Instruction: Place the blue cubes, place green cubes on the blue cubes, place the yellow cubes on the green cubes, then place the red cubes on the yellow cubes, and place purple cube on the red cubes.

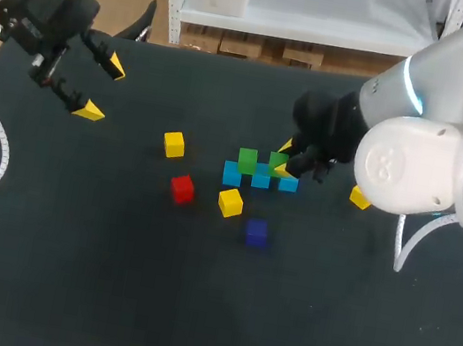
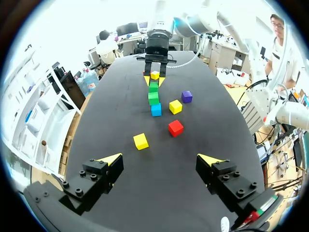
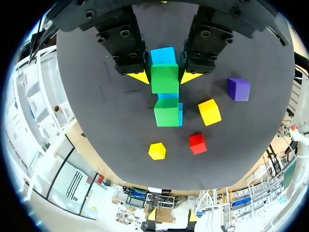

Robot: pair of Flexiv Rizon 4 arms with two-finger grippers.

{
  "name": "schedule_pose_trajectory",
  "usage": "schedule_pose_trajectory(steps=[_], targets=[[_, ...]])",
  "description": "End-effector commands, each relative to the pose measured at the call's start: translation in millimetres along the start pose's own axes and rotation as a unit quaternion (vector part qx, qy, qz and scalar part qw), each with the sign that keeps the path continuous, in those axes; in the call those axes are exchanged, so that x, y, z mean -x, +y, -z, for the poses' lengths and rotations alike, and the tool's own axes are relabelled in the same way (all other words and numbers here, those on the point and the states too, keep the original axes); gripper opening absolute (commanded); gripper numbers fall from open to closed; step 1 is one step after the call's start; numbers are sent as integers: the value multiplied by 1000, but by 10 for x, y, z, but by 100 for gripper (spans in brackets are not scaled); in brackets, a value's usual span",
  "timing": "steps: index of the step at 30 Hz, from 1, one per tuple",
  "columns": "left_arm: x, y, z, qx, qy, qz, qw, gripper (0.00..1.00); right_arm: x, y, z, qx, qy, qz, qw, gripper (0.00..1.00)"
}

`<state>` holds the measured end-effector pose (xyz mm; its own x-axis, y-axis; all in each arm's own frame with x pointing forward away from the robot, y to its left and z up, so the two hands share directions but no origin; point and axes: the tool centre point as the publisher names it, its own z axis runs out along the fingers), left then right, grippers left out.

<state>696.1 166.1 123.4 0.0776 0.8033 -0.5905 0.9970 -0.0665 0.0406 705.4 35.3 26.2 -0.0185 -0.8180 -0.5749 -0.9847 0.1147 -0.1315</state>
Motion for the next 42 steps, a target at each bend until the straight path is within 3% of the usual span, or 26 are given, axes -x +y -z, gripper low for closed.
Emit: schedule_pose_trajectory(steps=[1, 4, 7, 22, 31, 32, 33, 34, 42], targets=[[-9, 10, -3, 0, -1, -1, 1000, 100, 3, -15, -9, 3, -1, 1, 1000, 0], [-9, 10, -3, 0, -1, -1, 1000, 100, 2, -16, -21, 4, -2, 1, 1000, 0], [-9, 10, -3, 0, -1, -1, 1000, 100, 4, -18, -28, 6, -3, 2, 1000, 10], [-9, 10, -3, 0, -1, -1, 1000, 100, -9, -15, -55, 10, -3, 2, 1000, 16], [-9, 10, -3, 0, -1, -1, 1000, 100, -13, -10, -67, 14, -3, 4, 1000, 47], [-9, 10, -3, 0, -1, -1, 1000, 100, -13, -10, -67, 14, -3, 4, 1000, 56], [-9, 10, -3, 0, -1, -1, 1000, 100, -14, -10, -67, 15, -3, 4, 1000, 86], [-9, 10, -3, 0, -1, -1, 1000, 100, -15, -11, -67, 16, -3, 5, 1000, 100], [-9, 10, -3, 0, -1, -1, 1000, 100, -12, -25, 18, 28, -13, 7, 1000, 100]])
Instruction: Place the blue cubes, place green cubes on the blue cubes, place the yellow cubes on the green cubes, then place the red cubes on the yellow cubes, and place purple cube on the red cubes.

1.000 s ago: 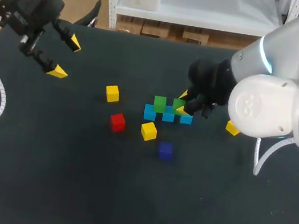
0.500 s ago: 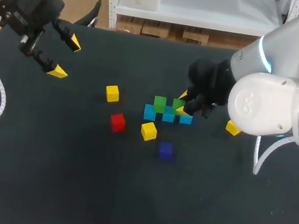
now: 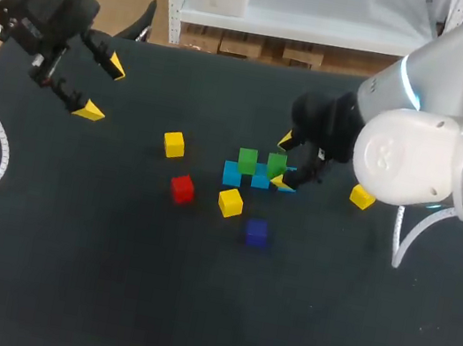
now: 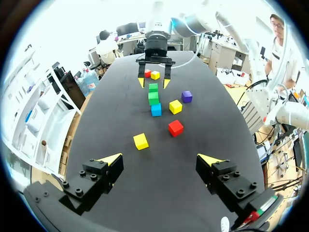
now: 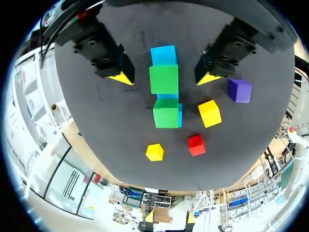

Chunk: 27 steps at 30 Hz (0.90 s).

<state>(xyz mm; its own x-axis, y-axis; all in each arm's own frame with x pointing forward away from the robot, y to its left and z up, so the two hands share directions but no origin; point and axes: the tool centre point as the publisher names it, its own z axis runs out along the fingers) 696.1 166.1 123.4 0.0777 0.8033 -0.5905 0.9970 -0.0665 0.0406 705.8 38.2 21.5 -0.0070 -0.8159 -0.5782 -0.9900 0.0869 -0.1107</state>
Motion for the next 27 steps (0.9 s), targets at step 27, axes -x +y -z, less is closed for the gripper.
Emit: schedule_pose_trajectory(steps=[27], targets=[[-9, 9, -3, 0, -1, -1, 1000, 100, -689, 236, 695, 251, -100, 269, 925, 100]])
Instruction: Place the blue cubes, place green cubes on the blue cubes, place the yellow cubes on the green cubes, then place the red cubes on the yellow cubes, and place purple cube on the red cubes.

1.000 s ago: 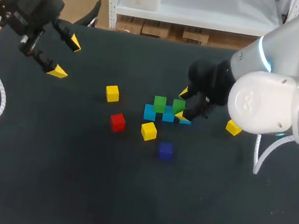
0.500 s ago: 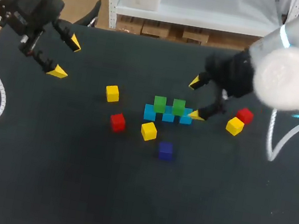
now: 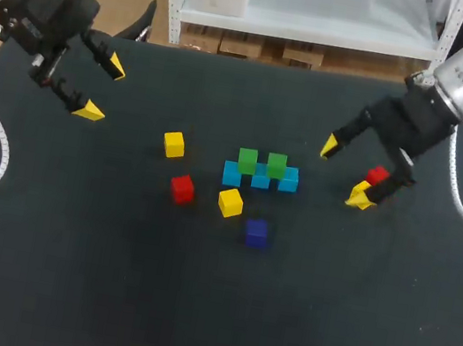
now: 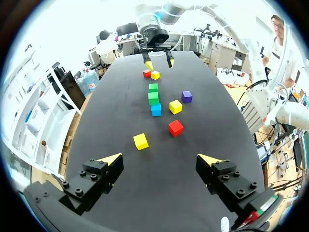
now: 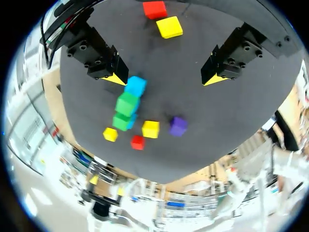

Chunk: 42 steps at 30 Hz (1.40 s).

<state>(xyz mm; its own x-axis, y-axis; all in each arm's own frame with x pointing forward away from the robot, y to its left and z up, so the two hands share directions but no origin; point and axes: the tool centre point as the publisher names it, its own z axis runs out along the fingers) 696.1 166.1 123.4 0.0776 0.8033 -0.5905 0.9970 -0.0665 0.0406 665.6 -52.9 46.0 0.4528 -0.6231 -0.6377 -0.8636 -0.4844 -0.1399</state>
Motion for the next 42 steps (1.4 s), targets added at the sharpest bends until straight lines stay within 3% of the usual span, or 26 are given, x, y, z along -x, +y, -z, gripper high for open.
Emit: schedule_pose_trajectory(steps=[1, 11, 23, 42], targets=[[-9, 9, -3, 0, -1, -1, 1000, 100, -145, -6, -65, 85, -35, 38, 995, 100], [-9, 9, -3, 0, -1, -1, 1000, 100, -421, -15, 18, 126, 4, 90, 988, 100], [-9, 9, -3, 0, -1, -1, 1000, 100, -732, 94, 185, 165, 20, 91, 982, 100], [-9, 9, -3, 0, -1, -1, 1000, 100, -944, 111, 157, 155, 32, 81, 984, 100]])
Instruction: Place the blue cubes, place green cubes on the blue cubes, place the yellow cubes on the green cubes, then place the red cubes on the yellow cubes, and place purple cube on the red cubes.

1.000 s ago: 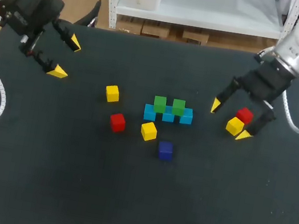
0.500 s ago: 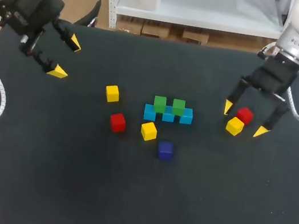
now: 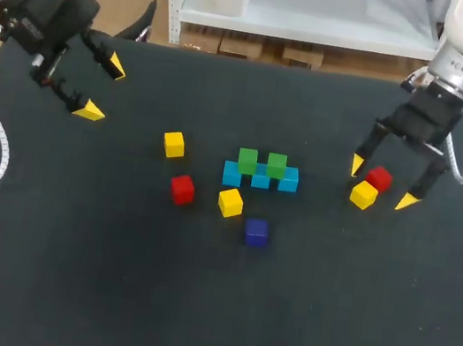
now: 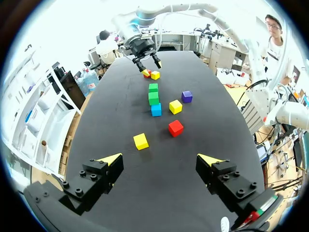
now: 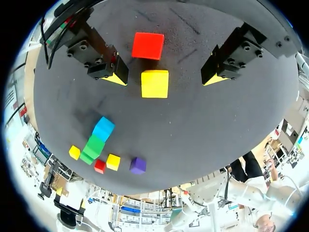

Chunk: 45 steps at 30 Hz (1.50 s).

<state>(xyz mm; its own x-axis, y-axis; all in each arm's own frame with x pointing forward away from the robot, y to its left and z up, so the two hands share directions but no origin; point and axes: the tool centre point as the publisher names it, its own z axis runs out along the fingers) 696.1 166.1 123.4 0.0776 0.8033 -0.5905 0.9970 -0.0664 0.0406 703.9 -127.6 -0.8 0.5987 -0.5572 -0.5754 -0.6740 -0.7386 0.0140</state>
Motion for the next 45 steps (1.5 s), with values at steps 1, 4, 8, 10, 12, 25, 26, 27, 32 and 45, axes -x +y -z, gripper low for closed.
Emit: schedule_pose_trajectory(steps=[1, 4, 8, 10, 12, 25, 26, 27, 32, 45], targets=[[-9, 9, -3, 0, -1, -1, 1000, 100, -3, -3, -46, -2, -1, 2, 1000, 100], [-9, 9, -3, 0, -1, -1, 1000, 100, 7, -32, -73, -1, -2, 7, 1000, 100], [-9, 9, -3, 0, -1, -1, 1000, 100, 18, -58, -90, 0, -2, 11, 1000, 90], [-9, 9, -3, 0, -1, -1, 1000, 100, 16, -64, -96, 0, -2, 12, 1000, 77], [-9, 9, -3, 0, -1, -1, 1000, 100, 14, -65, -97, 0, -1, 13, 1000, 62], [-9, 9, -3, 0, -1, -1, 1000, 100, 35, -30, -88, -4, -2, 11, 1000, 0], [-9, 9, -3, 0, -1, -1, 1000, 100, 58, -30, -79, -7, -3, 9, 1000, 0], [-9, 9, -3, 0, -1, -1, 1000, 100, 83, -32, -73, -11, -2, 4, 1000, 0], [-9, 9, -3, 0, -1, -1, 1000, 100, 319, -80, 35, -61, 6, -61, 996, 0], [-9, 9, -3, 0, -1, -1, 1000, 100, 932, -426, 207, -216, 40, -262, 940, 0]])
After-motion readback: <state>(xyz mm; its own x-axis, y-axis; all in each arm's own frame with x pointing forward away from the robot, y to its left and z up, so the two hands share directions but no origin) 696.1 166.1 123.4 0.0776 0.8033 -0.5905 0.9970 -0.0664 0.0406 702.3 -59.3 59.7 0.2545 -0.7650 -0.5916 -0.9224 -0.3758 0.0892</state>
